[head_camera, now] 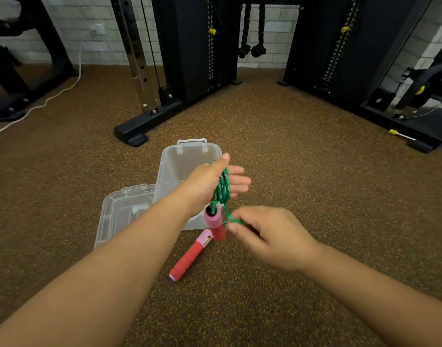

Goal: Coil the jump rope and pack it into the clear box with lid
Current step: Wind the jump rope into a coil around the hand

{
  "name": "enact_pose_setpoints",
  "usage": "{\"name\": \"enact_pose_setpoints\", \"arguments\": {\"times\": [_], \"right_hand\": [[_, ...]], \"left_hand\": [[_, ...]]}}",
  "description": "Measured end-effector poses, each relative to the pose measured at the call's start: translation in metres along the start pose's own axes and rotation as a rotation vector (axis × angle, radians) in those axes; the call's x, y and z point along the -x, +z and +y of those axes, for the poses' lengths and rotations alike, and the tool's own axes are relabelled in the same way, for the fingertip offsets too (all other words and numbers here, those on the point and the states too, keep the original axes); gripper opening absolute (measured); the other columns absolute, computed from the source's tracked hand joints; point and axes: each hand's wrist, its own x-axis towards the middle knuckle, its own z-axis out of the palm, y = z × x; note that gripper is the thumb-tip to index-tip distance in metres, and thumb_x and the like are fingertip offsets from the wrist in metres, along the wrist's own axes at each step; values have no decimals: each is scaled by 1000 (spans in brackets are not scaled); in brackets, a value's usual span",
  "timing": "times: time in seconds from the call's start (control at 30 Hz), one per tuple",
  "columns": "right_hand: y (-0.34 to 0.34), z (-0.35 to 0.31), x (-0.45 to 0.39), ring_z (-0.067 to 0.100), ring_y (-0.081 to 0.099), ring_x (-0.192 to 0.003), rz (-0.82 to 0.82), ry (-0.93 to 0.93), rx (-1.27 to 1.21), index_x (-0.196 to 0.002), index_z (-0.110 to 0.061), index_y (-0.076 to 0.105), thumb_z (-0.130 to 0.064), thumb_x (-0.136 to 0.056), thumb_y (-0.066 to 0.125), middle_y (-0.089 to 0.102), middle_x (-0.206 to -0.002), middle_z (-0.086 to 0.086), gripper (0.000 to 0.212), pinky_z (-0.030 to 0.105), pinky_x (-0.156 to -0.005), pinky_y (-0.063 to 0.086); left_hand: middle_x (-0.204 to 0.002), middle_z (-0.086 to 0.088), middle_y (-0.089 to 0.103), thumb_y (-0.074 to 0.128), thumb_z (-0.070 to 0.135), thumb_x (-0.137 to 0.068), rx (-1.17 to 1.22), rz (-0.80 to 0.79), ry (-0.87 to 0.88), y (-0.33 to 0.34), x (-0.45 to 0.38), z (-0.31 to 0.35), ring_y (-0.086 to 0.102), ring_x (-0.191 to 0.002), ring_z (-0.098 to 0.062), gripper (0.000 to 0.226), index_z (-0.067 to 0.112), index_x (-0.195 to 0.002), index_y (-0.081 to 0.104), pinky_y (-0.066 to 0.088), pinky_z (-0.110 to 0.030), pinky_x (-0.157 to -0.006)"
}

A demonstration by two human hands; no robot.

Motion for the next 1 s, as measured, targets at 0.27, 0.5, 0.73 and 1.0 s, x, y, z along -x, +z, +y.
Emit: {"name": "enact_pose_setpoints", "arguments": {"times": [0.27,0.5,0.73,1.0], "right_hand": [[-33,37,-20,6,57,-69,185,165,-35,-90,-32,60,-48,-90,43,61,-72,-15,23,34,-65,48],[-20,38,-23,3,42,-56,133,482,-689,-90,-22,71,-37,-94,51,51,-63,-7,26,24,-54,36],[-23,38,-13,6,49,-60,-142,695,-1235,-118,-12,64,-48,-85,44,58,-68,-1,53,20,-55,37],[-5,36,-10,4,35,-58,-2,529,-938,-96,-22,73,-24,-98,43,46,-55,-15,31,23,-62,29]], "left_hand": [[-51,-10,61,6,68,-88,-274,-453,-243,-4,12,0,59,-47,-22,94,-3,-98,67,51,-26,-56],[-36,8,36,43,44,-86,-190,-542,-181,-7,20,8,38,-33,-8,37,12,-77,59,42,-23,-48],[-35,9,27,40,43,-91,-40,-388,-154,-19,14,6,31,-33,-9,37,20,-62,43,34,-25,-49],[-34,10,26,34,43,-96,1,-318,-133,-19,12,9,29,-33,-8,42,22,-61,40,38,-23,-47]]}}
